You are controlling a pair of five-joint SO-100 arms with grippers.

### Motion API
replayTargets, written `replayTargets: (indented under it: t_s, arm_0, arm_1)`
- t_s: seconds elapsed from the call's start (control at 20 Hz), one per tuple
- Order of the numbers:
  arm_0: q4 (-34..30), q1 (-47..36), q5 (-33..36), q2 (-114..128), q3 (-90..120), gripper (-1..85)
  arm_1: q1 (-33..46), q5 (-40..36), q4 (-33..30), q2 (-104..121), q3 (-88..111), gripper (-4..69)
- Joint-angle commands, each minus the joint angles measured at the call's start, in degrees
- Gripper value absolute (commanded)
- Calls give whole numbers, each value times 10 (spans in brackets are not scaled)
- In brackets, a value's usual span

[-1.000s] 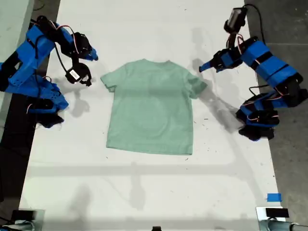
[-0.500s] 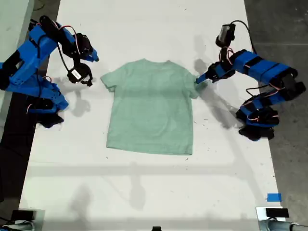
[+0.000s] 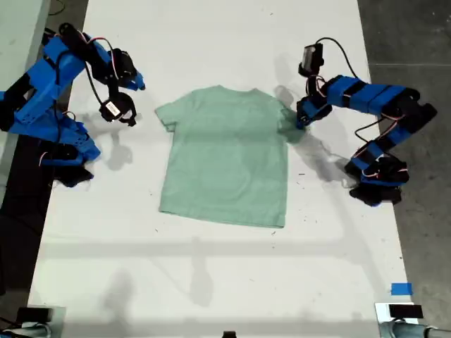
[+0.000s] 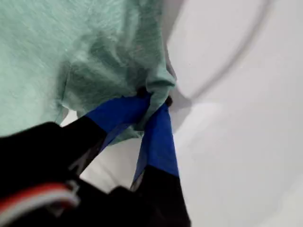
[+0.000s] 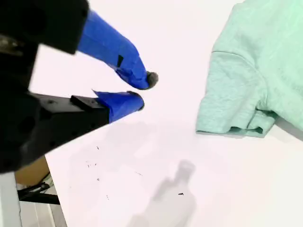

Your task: Fold t-shirt

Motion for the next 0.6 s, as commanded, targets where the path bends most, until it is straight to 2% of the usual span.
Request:
replayTargets:
  t_s: [0.0, 0.3, 0.45, 0.55]
  arm_0:
    - [-18, -6, 4, 2, -8, 53]
    - [-23, -9, 4, 2, 1, 54]
    - [-29, -9, 2, 2, 3, 54]
    - [-31, -8, 1, 2, 4, 54]
  arm_1:
    - [5, -7, 58, 10, -48, -11]
    - [-21, 26, 318, 77, -272, -11]
    - [-85, 72, 373, 30, -431, -11]
    - [-134, 105, 381, -31, -534, -11]
